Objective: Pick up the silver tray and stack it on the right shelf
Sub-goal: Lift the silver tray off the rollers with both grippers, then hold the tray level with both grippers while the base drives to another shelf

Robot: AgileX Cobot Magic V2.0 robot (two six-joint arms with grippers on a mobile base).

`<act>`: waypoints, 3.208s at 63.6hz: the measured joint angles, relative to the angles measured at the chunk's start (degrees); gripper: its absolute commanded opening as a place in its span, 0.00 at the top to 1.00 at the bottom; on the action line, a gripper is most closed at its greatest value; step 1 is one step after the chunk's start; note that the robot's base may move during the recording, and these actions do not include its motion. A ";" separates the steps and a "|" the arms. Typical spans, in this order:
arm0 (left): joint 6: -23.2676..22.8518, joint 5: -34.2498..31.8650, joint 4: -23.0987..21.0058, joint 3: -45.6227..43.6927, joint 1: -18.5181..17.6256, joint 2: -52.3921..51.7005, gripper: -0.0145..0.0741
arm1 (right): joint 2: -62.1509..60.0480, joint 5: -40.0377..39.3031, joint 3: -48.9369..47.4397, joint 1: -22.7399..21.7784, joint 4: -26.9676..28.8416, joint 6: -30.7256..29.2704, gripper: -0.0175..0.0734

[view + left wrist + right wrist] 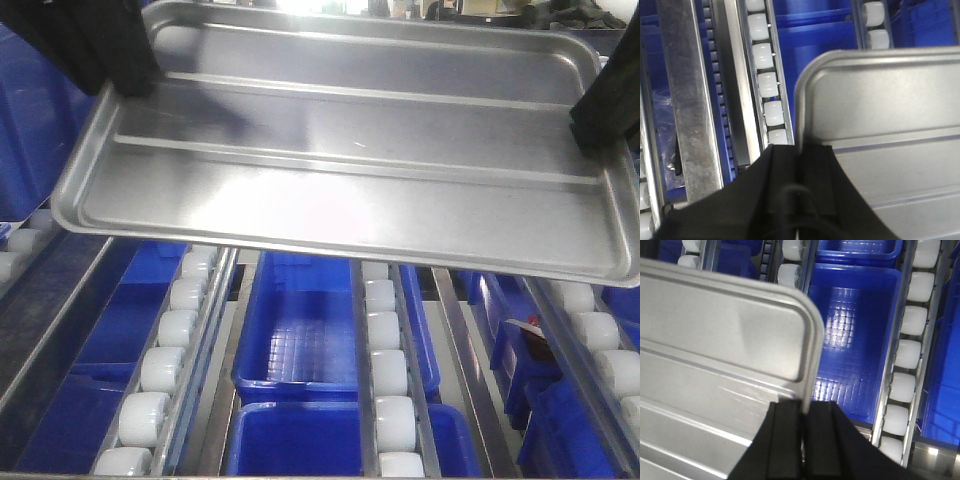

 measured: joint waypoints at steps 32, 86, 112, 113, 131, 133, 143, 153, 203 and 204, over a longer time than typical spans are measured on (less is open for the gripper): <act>-0.34 0.33 0.19 -0.09 0.00 0.46 0.94 | 0.00 0.09 0.00 0.00 0.00 0.00 0.74; -0.47 0.40 0.19 -0.09 0.00 0.46 0.94 | 0.12 0.09 0.00 0.00 0.00 -0.10 0.74; -0.47 0.45 0.19 -0.09 0.00 0.46 0.94 | 0.36 0.09 0.00 0.00 0.00 -0.10 0.74; -0.47 0.45 0.19 -0.09 0.00 0.46 0.94 | 0.36 0.09 0.00 0.00 0.00 -0.10 0.74; -0.47 0.45 0.19 -0.09 0.00 0.46 0.94 | 0.36 0.09 0.00 0.00 0.00 -0.10 0.74; -0.47 0.45 0.19 -0.09 0.00 0.46 0.94 | 0.36 0.09 0.00 0.00 0.00 -0.10 0.74; -0.47 0.45 0.19 -0.09 0.00 0.46 0.94 | 0.36 0.09 0.00 0.00 0.00 -0.10 0.74; -0.50 0.45 0.19 -0.09 0.00 0.46 0.94 | 0.36 0.09 0.00 0.00 0.00 -0.10 0.74; -0.50 0.45 0.19 -0.09 0.00 0.46 0.94 | 0.36 0.09 0.00 0.00 0.00 -0.10 0.74; -0.50 0.45 0.19 -0.09 0.00 0.46 0.94 | 0.36 0.09 0.00 0.00 0.00 -0.10 0.74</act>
